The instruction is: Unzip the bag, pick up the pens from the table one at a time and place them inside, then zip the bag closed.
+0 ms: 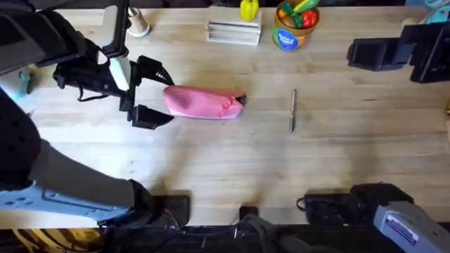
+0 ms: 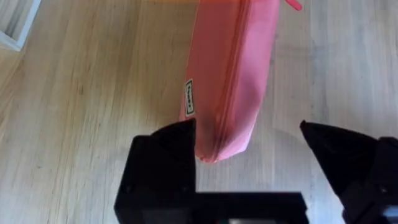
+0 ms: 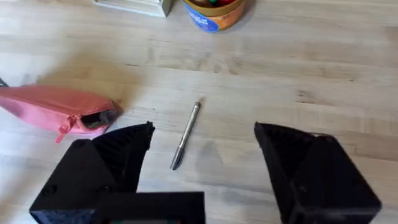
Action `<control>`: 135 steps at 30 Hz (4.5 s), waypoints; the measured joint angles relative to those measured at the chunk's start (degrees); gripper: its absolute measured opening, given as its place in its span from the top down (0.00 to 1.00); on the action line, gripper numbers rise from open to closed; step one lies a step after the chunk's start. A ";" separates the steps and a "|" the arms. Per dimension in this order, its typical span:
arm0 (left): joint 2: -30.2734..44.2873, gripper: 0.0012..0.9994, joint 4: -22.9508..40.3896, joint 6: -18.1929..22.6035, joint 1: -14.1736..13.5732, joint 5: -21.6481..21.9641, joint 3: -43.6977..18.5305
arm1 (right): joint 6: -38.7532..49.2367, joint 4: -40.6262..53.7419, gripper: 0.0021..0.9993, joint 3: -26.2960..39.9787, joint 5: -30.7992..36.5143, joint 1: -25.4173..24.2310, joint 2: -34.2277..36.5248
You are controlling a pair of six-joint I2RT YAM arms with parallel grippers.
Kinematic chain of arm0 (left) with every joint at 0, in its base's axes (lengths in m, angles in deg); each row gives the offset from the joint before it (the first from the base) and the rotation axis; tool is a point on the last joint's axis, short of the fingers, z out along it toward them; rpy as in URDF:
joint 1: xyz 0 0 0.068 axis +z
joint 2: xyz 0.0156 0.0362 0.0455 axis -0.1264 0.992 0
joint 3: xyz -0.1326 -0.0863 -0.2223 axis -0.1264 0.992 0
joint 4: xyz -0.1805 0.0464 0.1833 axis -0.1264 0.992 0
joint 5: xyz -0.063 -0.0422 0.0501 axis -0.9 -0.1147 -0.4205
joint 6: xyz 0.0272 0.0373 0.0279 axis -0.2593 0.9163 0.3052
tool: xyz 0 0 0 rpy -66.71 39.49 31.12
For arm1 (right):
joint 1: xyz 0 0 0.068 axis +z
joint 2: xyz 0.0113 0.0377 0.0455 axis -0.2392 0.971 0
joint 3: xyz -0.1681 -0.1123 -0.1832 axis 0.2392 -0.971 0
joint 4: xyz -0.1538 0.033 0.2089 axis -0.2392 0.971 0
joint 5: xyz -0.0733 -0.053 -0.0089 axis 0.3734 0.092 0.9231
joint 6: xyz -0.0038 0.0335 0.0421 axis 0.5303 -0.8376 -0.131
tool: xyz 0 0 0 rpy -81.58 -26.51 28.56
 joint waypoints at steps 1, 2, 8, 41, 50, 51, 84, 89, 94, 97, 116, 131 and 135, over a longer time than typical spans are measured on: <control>0.02 0.01 -0.02 -0.01 0.00 0.02 0.00 | 0.01 0.00 0.00 0.00 0.00 0.00 0.00; 0.12 0.08 0.02 -0.06 0.00 -0.03 0.00 | -0.01 0.00 0.00 0.00 0.00 0.00 0.00; 1.11 0.92 -0.52 0.13 -0.26 -0.36 -0.22 | -0.01 -0.02 0.00 0.00 0.00 0.00 0.00; 1.12 0.96 -0.31 0.01 -0.37 -0.13 -0.22 | -35.05 -21.66 0.00 -8.90 -14.71 34.96 25.79; 1.11 0.96 -0.31 0.00 -0.37 -0.13 -0.22 | -42.36 -27.01 0.05 -8.92 -14.73 38.32 35.72; 1.13 0.96 -0.31 0.00 -0.37 -0.13 -0.22 | -42.93 -27.96 0.08 -8.94 -14.72 38.32 36.40; 1.11 0.96 -0.28 0.01 -0.37 -0.04 -0.22 | -45.49 -33.94 0.97 -9.27 -10.11 36.54 39.12; 1.14 0.96 -0.31 0.02 -0.35 0.13 -0.22 | -45.49 -33.86 0.97 -9.27 -12.71 35.91 39.10; 1.13 0.96 -0.37 0.01 -0.26 0.12 -0.22 | -45.49 -33.54 0.97 -9.62 -14.87 35.29 37.57; 1.11 0.96 -0.23 0.00 -0.30 0.07 -0.22 | -45.52 -33.05 0.97 -9.87 -16.18 34.84 35.21; 1.11 0.96 0.15 0.00 -0.74 -0.33 -0.22 | -47.02 -33.05 0.97 -10.08 -19.76 28.11 27.52; 1.11 0.96 0.09 0.00 -0.61 0.17 -0.22 | -47.26 -42.48 0.97 -9.88 -19.26 36.99 33.20; 1.13 0.96 0.13 0.00 -0.57 0.20 -0.22 | -47.44 -43.83 0.97 -5.75 -19.32 40.29 38.68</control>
